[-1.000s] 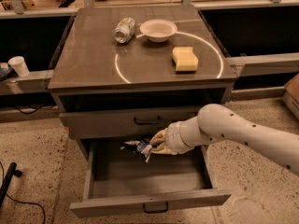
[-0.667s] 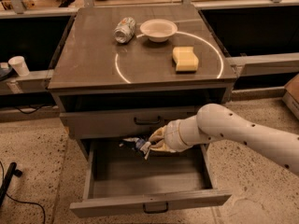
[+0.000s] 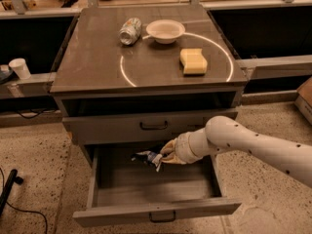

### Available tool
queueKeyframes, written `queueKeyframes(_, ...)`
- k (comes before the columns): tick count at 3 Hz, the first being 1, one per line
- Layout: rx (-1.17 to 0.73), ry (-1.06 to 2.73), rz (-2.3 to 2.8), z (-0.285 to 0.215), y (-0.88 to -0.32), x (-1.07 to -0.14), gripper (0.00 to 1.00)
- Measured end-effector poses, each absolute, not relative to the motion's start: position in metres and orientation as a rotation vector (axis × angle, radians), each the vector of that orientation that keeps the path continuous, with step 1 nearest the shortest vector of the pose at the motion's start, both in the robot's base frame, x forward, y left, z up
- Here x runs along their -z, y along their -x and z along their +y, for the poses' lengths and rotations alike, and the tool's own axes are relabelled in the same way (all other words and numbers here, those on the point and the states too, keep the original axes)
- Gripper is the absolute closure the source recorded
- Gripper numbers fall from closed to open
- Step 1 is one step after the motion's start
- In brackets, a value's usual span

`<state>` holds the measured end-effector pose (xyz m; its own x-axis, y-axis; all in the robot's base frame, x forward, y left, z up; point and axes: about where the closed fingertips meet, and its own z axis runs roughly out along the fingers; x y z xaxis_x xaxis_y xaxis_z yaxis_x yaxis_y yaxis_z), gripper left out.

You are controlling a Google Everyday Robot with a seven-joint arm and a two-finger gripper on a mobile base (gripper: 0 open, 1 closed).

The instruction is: Place blue chip bag into middle drawer

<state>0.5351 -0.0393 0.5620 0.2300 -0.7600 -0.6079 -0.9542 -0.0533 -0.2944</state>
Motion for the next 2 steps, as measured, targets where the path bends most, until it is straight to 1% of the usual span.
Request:
queueKeyframes(1, -0.364, 1.85, 1.583, -0.0447, -0.543, -0.5347, 1.0)
queueKeyframes(2, -0.365, 1.849, 1.583, -0.0443, -0.5431, -0.5338, 0.81)
